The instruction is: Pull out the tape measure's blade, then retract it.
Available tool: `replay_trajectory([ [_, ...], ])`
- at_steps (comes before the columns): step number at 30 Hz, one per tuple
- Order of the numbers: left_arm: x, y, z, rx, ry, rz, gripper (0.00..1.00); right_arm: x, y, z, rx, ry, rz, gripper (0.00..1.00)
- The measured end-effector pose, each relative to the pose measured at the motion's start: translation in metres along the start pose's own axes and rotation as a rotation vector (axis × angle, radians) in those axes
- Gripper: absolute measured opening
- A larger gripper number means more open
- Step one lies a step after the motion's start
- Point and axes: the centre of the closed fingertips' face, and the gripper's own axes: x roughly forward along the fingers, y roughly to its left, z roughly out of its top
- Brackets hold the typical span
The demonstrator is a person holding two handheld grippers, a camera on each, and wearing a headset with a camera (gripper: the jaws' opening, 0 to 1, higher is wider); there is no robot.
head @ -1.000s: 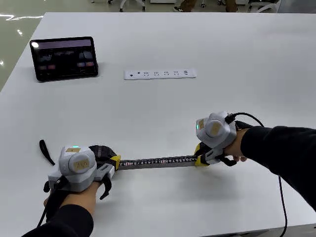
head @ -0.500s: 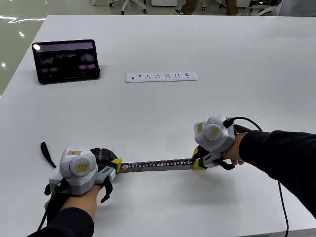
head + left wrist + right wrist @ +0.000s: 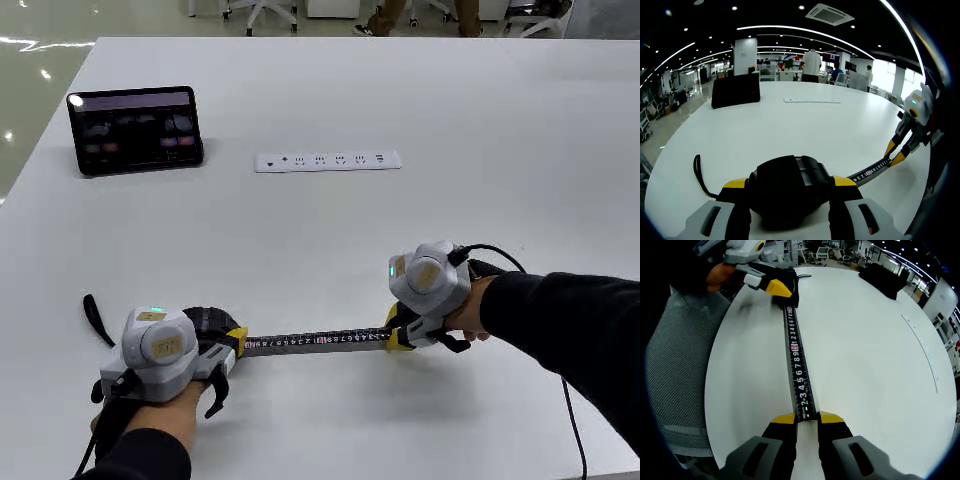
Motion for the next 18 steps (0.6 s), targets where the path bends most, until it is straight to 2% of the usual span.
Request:
replay_trajectory([
  [18,0.0,0.001,0.0,-0.008,0.002,-0.001,0.59,0.005,0.002,0.011,0.006,-0.025,0.004,0.11],
])
